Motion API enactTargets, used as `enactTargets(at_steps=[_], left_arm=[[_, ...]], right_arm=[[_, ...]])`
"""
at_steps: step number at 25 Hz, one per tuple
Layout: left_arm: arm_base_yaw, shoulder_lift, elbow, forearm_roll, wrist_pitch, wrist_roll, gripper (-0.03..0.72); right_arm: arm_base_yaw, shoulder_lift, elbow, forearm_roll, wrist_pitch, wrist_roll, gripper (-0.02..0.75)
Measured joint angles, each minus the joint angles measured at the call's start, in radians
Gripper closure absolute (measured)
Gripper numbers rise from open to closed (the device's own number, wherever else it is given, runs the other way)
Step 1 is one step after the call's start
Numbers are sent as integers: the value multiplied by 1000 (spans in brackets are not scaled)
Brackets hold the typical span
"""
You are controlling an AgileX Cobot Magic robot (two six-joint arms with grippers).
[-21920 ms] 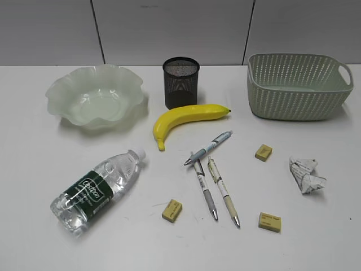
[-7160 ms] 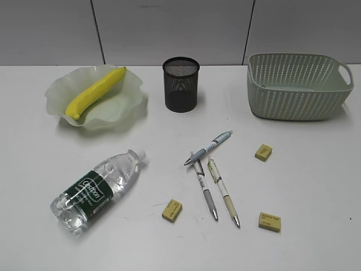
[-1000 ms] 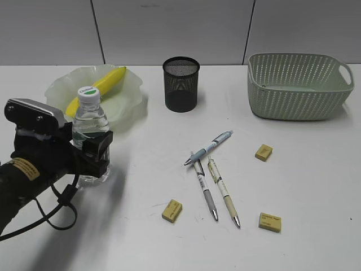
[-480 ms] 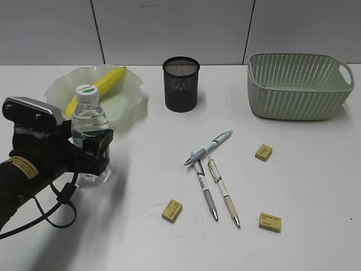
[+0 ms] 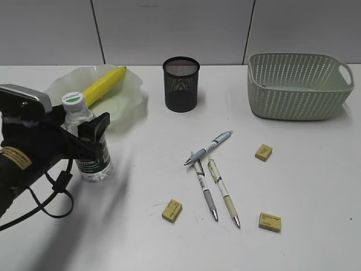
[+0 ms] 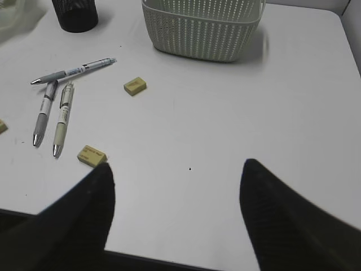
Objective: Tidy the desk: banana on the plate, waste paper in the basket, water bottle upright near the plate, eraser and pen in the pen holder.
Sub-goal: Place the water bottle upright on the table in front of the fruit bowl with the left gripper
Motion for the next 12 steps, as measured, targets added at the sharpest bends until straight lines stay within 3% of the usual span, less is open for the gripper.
enactTargets(at_steps=[6,12], left_arm=[[0,-117,33,-1,46,-4,104],[0,-312,52,-4,337,-4,104]], right_arm=[[0,0,0,0,0,0,192],[0,0,0,0,0,0,192]])
